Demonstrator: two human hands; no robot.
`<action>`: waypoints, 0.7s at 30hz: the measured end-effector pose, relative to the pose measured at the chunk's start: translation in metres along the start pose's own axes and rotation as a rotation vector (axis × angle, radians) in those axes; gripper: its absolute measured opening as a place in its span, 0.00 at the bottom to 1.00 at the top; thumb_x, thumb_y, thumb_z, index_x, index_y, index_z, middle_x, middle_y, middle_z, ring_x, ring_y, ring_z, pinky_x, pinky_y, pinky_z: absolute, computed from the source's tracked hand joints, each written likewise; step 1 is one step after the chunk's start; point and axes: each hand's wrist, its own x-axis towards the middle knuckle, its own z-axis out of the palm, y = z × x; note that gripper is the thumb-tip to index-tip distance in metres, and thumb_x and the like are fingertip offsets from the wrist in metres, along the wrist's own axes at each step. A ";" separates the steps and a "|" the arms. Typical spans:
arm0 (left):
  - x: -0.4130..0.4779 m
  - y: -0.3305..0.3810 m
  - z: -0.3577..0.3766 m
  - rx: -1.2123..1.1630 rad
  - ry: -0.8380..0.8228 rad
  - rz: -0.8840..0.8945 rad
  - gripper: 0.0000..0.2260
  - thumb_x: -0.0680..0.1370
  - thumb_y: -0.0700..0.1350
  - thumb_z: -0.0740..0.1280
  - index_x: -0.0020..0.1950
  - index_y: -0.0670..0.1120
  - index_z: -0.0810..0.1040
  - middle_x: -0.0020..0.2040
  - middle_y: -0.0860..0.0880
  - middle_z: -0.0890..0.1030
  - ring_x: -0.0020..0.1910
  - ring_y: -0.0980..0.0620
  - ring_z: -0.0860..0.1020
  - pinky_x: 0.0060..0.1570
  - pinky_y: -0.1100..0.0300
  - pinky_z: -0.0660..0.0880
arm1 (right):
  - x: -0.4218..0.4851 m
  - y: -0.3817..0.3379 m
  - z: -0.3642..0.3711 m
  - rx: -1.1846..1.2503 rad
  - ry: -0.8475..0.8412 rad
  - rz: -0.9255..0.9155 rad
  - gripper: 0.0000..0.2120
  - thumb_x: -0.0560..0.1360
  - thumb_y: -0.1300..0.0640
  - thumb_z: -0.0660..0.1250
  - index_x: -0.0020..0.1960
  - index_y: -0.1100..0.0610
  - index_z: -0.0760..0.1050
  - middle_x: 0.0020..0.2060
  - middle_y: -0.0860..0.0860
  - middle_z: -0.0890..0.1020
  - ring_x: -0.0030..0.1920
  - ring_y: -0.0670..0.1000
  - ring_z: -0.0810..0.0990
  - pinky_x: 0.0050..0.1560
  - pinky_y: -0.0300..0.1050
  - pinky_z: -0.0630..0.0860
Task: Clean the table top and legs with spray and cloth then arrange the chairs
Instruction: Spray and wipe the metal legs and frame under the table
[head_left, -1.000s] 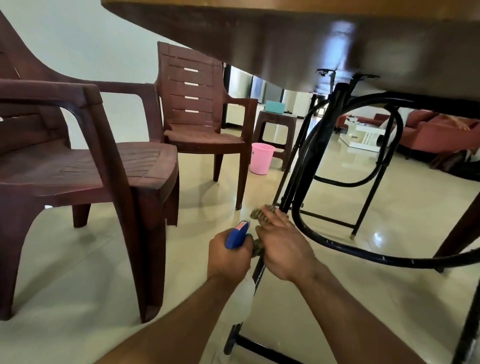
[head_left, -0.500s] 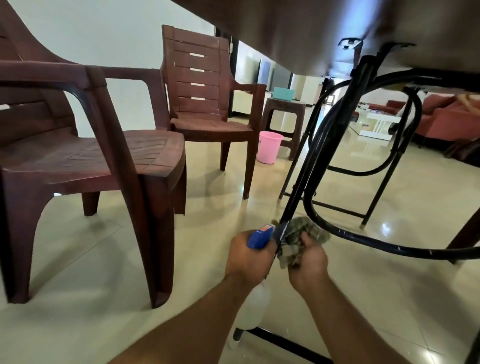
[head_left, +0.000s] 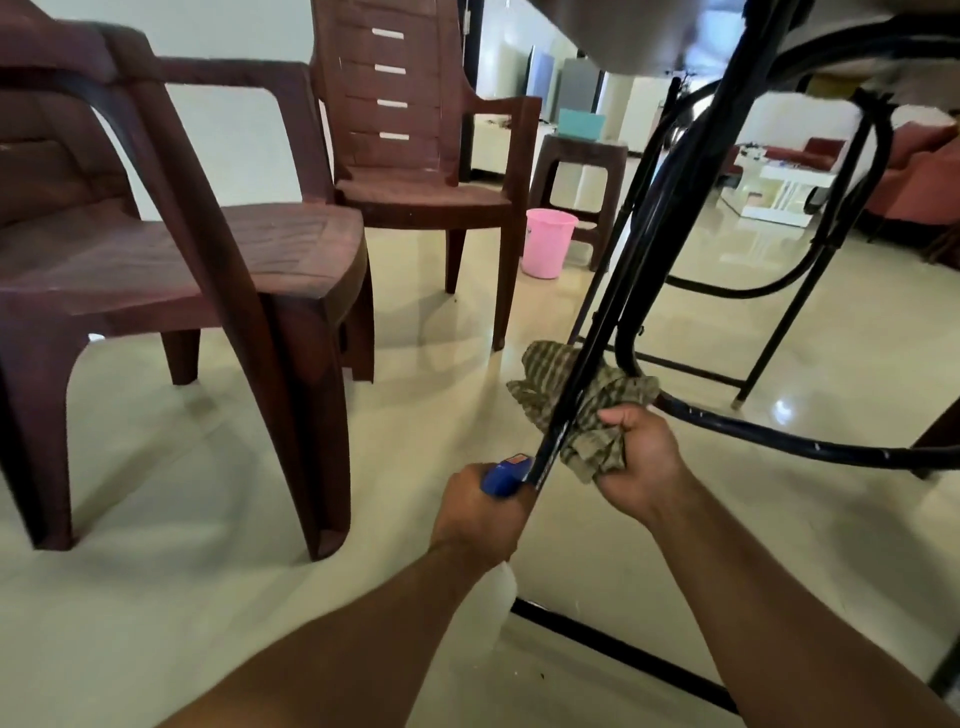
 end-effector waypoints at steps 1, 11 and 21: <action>-0.002 -0.005 -0.002 0.027 -0.005 -0.016 0.20 0.61 0.59 0.65 0.34 0.41 0.76 0.27 0.46 0.75 0.28 0.45 0.72 0.33 0.41 0.78 | -0.001 0.013 -0.003 -0.146 0.051 0.041 0.18 0.71 0.67 0.58 0.58 0.65 0.78 0.50 0.61 0.84 0.46 0.60 0.83 0.50 0.53 0.78; -0.017 -0.051 -0.011 0.161 -0.084 -0.193 0.12 0.64 0.52 0.68 0.39 0.44 0.81 0.39 0.38 0.83 0.36 0.38 0.82 0.39 0.39 0.83 | -0.001 0.082 -0.027 -0.321 0.058 0.164 0.16 0.73 0.72 0.56 0.57 0.68 0.77 0.41 0.64 0.81 0.38 0.60 0.80 0.43 0.58 0.75; -0.024 -0.068 -0.020 0.217 -0.144 -0.368 0.03 0.75 0.42 0.70 0.44 0.45 0.76 0.36 0.45 0.80 0.33 0.46 0.80 0.34 0.55 0.80 | 0.012 0.109 -0.030 -0.440 0.121 0.202 0.17 0.74 0.73 0.56 0.57 0.67 0.78 0.50 0.65 0.83 0.49 0.63 0.82 0.52 0.62 0.81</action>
